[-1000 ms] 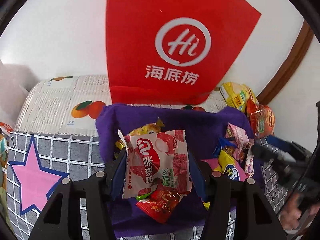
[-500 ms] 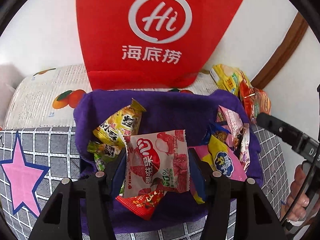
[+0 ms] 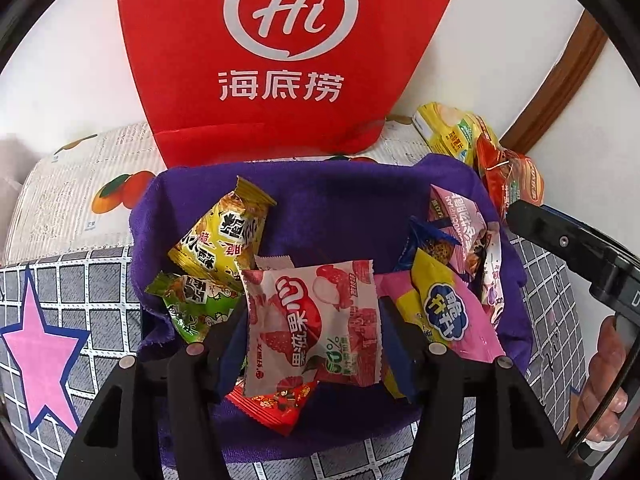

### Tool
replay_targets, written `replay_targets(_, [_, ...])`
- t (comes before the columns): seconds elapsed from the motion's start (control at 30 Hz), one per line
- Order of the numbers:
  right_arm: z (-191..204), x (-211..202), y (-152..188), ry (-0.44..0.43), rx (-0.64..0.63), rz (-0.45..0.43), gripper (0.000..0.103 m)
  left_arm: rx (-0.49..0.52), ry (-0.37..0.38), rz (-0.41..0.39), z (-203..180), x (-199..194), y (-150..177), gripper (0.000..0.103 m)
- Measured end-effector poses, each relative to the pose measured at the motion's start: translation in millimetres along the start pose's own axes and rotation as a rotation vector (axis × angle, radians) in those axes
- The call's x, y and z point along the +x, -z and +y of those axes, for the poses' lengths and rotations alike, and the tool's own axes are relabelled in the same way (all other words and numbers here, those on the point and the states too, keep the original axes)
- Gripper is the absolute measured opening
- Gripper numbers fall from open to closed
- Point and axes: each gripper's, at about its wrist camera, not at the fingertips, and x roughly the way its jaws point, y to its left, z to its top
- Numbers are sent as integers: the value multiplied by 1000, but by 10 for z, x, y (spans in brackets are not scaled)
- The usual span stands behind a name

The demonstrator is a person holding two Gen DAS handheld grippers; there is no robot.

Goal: Organize snacks
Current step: 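Open the right gripper to release the yellow-pink bag onto the towel, then open the left gripper to release the strawberry-print packet onto the towel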

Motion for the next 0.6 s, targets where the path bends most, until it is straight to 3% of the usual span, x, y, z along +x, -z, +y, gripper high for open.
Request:
replay_targets(0.13, [34,2,4,3,-12,-1,77,-5,-6,2,13,1,-16,65])
replay_targets(0.27, [22,-4,1,5,-9,-2,77,-37,17,-20,75,-61,-36,77])
replay_targets(0.6, [43,-49,-3,17,-22,-15,77,-57,22,-34,161,-148,-60,77])
